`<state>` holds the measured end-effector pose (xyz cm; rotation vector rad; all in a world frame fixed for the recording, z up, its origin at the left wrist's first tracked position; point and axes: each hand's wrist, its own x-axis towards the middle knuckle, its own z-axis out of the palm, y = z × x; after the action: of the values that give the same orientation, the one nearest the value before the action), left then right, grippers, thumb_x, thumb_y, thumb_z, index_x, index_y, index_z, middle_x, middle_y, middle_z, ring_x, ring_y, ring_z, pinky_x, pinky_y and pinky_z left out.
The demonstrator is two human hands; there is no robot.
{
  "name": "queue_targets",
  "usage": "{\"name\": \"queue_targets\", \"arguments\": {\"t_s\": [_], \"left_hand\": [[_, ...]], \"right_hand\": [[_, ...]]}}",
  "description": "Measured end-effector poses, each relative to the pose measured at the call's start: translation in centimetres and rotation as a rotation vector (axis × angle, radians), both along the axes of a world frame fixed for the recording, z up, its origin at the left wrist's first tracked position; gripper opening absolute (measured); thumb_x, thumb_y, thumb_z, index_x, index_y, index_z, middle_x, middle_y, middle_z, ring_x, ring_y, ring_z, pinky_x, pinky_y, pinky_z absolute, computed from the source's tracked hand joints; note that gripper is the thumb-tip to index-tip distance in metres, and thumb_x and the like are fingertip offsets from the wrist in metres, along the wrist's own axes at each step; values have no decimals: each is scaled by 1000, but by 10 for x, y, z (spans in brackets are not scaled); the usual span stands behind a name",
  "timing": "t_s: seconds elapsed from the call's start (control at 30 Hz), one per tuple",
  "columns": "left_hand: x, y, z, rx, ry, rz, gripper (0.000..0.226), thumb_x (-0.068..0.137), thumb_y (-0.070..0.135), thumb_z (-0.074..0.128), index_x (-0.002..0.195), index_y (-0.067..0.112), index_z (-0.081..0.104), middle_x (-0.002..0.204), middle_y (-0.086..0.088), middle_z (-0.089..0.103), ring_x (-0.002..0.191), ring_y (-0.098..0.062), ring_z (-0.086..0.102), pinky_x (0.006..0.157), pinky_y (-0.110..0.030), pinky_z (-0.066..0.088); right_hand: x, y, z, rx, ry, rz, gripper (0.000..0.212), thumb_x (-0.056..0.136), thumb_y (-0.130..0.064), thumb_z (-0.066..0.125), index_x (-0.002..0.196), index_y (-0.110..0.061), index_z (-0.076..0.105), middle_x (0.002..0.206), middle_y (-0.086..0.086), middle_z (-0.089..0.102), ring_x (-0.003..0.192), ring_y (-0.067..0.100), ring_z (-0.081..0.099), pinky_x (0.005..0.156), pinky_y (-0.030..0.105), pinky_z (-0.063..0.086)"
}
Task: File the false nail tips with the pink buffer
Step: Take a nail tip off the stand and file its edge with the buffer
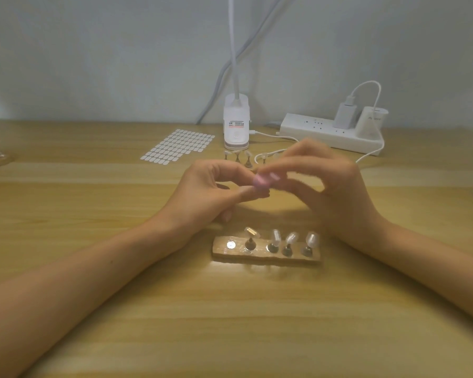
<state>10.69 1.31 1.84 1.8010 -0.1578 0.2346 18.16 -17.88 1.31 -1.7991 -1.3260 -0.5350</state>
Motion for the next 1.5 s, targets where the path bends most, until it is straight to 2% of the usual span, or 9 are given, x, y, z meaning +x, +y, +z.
{"name": "queue_targets", "arguments": {"t_s": [0.13, 0.23, 0.5, 0.77, 0.93, 1.03, 1.17, 1.33, 1.5], "left_hand": [[0, 0, 1, -15, 6, -11, 21, 64, 46, 80, 71, 26, 79, 84, -4, 78, 39, -7, 41, 43, -14, 36], [0, 0, 1, -7, 8, -3, 24, 65, 43, 80, 77, 22, 80, 86, -6, 78, 39, -8, 41, 44, -16, 38], [0, 0, 1, -13, 9, -21, 21, 63, 45, 80, 75, 27, 80, 87, -10, 78, 39, -7, 41, 43, -15, 37], [-1, 1, 1, -12, 33, -31, 14, 66, 38, 80, 72, 26, 79, 89, -13, 77, 41, -7, 48, 46, -18, 43], [-1, 2, 0, -23, 30, -35, 17, 62, 43, 81, 69, 28, 77, 91, -11, 78, 42, -8, 52, 48, -19, 46], [-1, 2, -1, -9, 29, -27, 20, 63, 46, 81, 72, 29, 78, 88, -18, 75, 43, -10, 54, 49, -20, 46], [-1, 2, -1, 4, 10, -35, 13, 65, 39, 80, 71, 27, 78, 84, -2, 77, 43, -9, 55, 51, -23, 48], [0, 2, -2, 21, 14, -9, 15, 67, 39, 82, 73, 26, 79, 80, 0, 76, 42, -9, 53, 50, -22, 47], [1, 3, -2, 28, 2, 4, 14, 70, 35, 83, 70, 23, 77, 79, -6, 76, 42, -9, 47, 47, -16, 41]], "right_hand": [[0, 0, 0, -20, -46, 34, 20, 87, -6, 75, 107, -8, 76, 94, 12, 67, 89, 21, 66, 82, 33, 54], [1, 0, 0, 11, 2, -15, 20, 88, -8, 73, 108, -8, 76, 94, 12, 68, 88, 23, 67, 80, 39, 54], [-1, 0, 1, 2, -38, 13, 21, 87, -8, 73, 109, -9, 75, 93, 11, 66, 88, 20, 66, 81, 29, 54], [5, -4, -3, 22, -82, -41, 16, 89, -8, 75, 105, -10, 77, 95, 6, 63, 93, 19, 66, 82, 36, 53], [7, -4, 0, 131, 142, -22, 30, 91, -18, 74, 120, -16, 66, 99, -3, 72, 95, 16, 69, 77, 38, 53], [4, 0, -3, 19, 61, 51, 23, 90, -18, 75, 113, -15, 71, 102, 3, 71, 95, 18, 65, 75, 30, 51], [5, -4, -1, 47, 102, -25, 16, 91, -15, 73, 106, -14, 75, 102, 6, 71, 94, 17, 65, 73, 35, 51], [3, -3, 0, -9, -17, -12, 17, 89, -11, 73, 107, -10, 76, 100, 9, 68, 93, 17, 64, 82, 20, 49], [1, -4, 0, -36, -82, 16, 19, 89, -8, 74, 107, -7, 76, 100, 9, 67, 95, 20, 66, 86, 29, 53]]}}
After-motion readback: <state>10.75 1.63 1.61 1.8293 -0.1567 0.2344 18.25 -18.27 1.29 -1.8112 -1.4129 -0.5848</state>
